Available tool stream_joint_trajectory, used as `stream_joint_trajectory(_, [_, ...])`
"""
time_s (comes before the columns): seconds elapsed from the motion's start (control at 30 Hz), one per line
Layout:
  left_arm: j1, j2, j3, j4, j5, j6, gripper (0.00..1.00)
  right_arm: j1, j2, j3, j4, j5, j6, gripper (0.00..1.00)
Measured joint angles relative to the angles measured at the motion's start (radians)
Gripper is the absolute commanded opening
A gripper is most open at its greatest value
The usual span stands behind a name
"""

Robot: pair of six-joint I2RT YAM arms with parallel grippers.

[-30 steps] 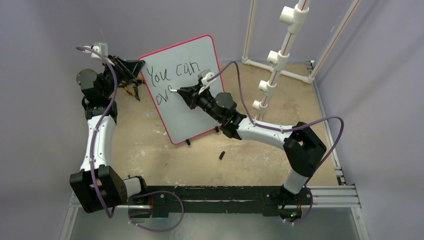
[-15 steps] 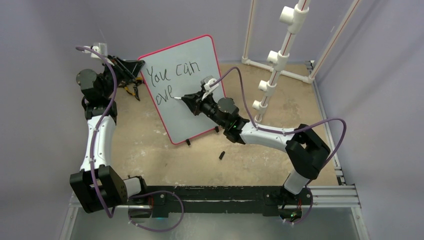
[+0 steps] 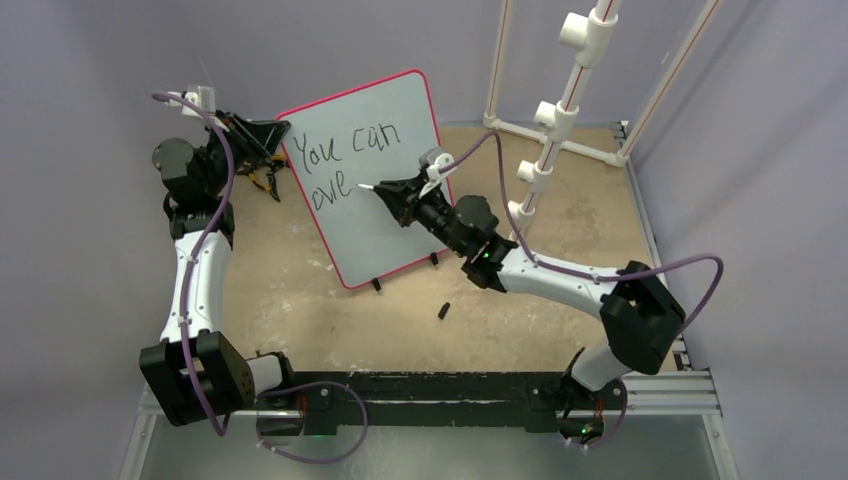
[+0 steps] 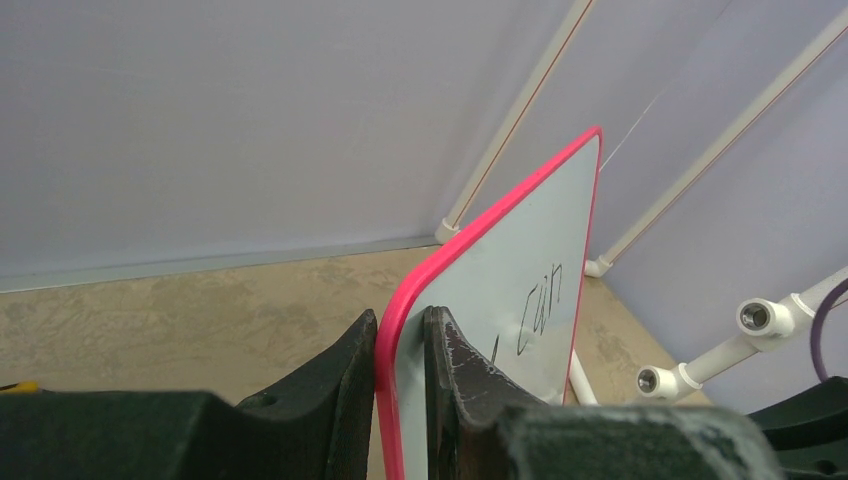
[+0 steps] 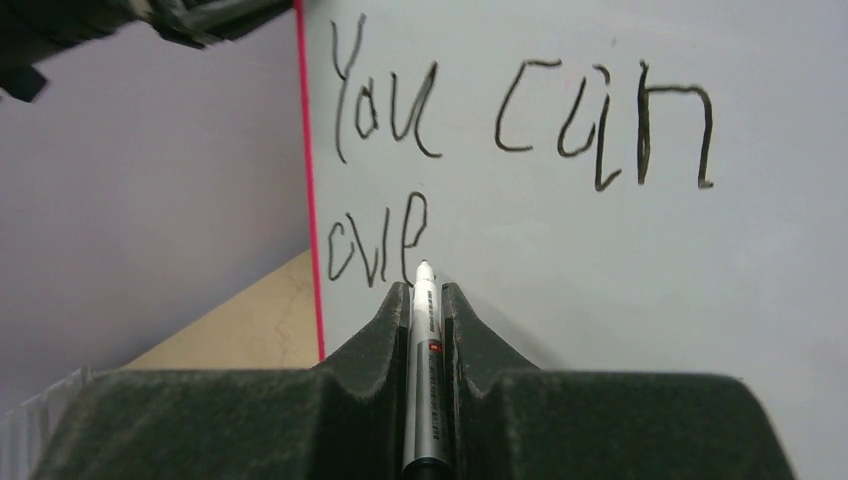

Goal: Write a sentence on the whiteboard

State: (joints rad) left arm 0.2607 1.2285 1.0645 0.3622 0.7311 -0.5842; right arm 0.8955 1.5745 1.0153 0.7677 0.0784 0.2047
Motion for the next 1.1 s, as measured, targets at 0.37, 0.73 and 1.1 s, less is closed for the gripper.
stream_joint_trajectory(0.37, [0.001,0.000,0.000,0.003,0.006,-0.001,0.18,-0.024,-0.225,-0.056,-0.057,-0.098,-0.008,0.00])
stream_joint_trajectory(0.73, [0.001,0.004,-0.006,0.026,0.013,-0.008,0.18,-0.152,-0.195,-0.037,-0.102,-0.229,-0.016,0.00])
stream_joint_trajectory(1.1, [0.003,0.010,-0.007,0.033,0.017,-0.007,0.18,-0.099,-0.046,0.035,-0.058,-0.199,-0.019,0.00])
